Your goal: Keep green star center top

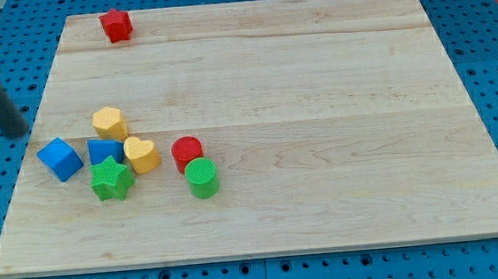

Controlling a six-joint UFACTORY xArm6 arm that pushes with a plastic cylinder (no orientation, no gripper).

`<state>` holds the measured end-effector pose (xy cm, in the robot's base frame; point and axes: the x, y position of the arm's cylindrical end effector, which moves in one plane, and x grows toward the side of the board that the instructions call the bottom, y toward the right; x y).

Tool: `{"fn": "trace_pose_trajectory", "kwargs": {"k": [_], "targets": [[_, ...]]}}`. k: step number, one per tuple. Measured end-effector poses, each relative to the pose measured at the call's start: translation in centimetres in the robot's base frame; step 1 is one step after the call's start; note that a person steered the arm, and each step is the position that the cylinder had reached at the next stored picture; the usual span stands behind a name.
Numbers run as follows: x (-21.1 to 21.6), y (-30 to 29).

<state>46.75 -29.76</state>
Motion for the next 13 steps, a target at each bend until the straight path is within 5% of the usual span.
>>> {"fn": "trace_pose_trajectory", "kwargs": {"k": [2, 3, 5, 8, 10, 13], "targets": [[8.5, 11.3], [3.6, 16.2], [7.9, 12.7], [-2.6, 12.8], [0.5, 9.2], [-5.6, 14.1]]}}
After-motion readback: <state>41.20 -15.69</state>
